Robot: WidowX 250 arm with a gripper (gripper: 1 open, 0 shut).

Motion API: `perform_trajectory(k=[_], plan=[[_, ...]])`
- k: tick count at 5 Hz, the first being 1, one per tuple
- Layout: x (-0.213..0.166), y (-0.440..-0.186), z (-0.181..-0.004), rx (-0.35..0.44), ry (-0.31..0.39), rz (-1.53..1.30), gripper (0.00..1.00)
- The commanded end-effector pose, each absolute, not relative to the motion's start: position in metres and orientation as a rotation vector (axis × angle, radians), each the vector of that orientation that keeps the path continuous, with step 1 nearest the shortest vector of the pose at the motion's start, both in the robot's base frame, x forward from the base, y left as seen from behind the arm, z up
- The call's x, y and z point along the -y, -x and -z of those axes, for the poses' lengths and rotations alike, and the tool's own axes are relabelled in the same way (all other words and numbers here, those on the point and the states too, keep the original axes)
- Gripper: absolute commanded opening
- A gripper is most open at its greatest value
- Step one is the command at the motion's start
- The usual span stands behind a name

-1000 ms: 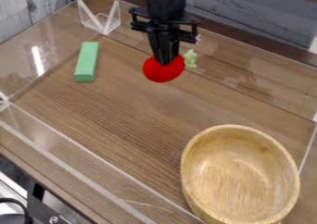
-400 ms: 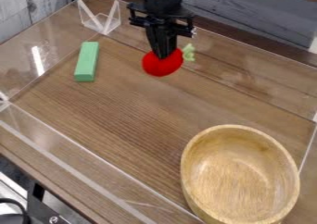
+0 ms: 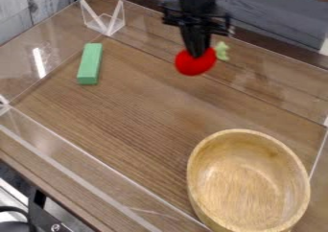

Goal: Move the red object to the right side of the table

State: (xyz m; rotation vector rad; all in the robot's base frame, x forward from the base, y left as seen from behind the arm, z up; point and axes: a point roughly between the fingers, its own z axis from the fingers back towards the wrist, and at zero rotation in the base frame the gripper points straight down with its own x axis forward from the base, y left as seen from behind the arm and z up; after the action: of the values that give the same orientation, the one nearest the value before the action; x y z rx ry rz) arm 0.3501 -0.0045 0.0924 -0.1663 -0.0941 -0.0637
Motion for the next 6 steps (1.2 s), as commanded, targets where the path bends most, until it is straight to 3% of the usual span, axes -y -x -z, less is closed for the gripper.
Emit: perform_trajectory(k=[1,2,6], plan=[[0.03,-0.372,-0.092,0.138,0.16,0.142,0.0],[0.033,-0.378,-0.072,0.115,0.155,0.177,0.0],[0.013,-0.377,-0.07,0.089,0.156,0.196,0.0]])
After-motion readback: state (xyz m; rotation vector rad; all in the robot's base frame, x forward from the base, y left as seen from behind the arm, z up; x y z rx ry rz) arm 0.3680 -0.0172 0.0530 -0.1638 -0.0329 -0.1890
